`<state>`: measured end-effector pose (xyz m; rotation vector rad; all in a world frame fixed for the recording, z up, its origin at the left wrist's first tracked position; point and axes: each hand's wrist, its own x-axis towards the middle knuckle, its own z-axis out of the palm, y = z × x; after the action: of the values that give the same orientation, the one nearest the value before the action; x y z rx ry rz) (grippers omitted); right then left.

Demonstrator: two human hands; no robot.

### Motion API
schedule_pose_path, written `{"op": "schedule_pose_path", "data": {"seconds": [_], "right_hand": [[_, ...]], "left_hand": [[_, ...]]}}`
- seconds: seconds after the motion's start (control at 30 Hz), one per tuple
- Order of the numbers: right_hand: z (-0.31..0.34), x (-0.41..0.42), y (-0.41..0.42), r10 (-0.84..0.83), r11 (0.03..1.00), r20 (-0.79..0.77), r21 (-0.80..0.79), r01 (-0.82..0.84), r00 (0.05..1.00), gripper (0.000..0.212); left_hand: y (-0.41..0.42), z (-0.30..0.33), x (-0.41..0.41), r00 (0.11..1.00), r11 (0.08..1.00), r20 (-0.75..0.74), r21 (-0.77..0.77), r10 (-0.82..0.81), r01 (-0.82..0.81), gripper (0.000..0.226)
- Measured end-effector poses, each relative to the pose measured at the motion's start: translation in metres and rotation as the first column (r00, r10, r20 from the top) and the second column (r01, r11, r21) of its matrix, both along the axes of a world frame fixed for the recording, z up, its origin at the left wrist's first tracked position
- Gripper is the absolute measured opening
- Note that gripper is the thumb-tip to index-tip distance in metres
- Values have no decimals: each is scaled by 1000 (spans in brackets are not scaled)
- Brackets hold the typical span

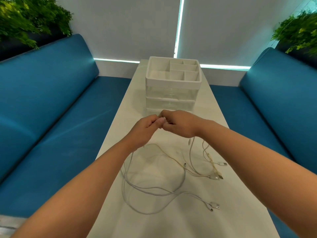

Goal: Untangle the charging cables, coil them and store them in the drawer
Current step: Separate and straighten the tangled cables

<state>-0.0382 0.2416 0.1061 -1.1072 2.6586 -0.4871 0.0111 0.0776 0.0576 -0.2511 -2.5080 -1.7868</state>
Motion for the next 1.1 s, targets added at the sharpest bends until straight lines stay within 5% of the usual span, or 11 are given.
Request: {"op": "schedule_pose_path", "data": {"seconds": [0.1, 0.23, 0.37, 0.5, 0.73, 0.83, 0.9, 1.0, 1.1], "right_hand": [[1, -12, 30, -91, 989, -43, 117, 96, 995, 25], [-9, -19, 58, -246, 968, 82, -33, 249, 966, 34], [-15, -12, 47, -229, 936, 172, -232, 266, 958, 40], [-17, -7, 41, -144, 962, 83, -224, 159, 986, 37], [-11, -9, 35, -41, 997, -9, -73, 40, 999, 38], [-7, -10, 22, -11, 999, 5, -37, 12, 1000, 38], [-3, -7, 12, 7, 999, 40, -44, -5, 999, 33], [-2, -6, 7, 10, 984, 105, -179, 9, 994, 18], [-10, -8, 20, -6, 971, 122, -236, 35, 993, 16]], "left_hand": [[-17, -2, 0, 993, 993, -11, 37, 114, -114, 31], [-30, -14, 0, 979, 976, 59, 84, 194, -199, 32], [-33, -23, -1, 948, 928, 142, 206, 285, -310, 32], [-39, -26, -1, 944, 928, 182, 207, 276, -311, 33], [-59, -16, -6, 944, 968, 219, -85, 248, -235, 17], [-43, 7, -16, 964, 953, 21, -157, 264, -258, 24], [-13, 28, -19, 990, 972, -28, -186, 137, -140, 18], [23, 38, -21, 1000, 910, 7, -413, -13, 15, 39], [19, 31, -25, 998, 808, -49, -587, 25, -49, 61]]}}
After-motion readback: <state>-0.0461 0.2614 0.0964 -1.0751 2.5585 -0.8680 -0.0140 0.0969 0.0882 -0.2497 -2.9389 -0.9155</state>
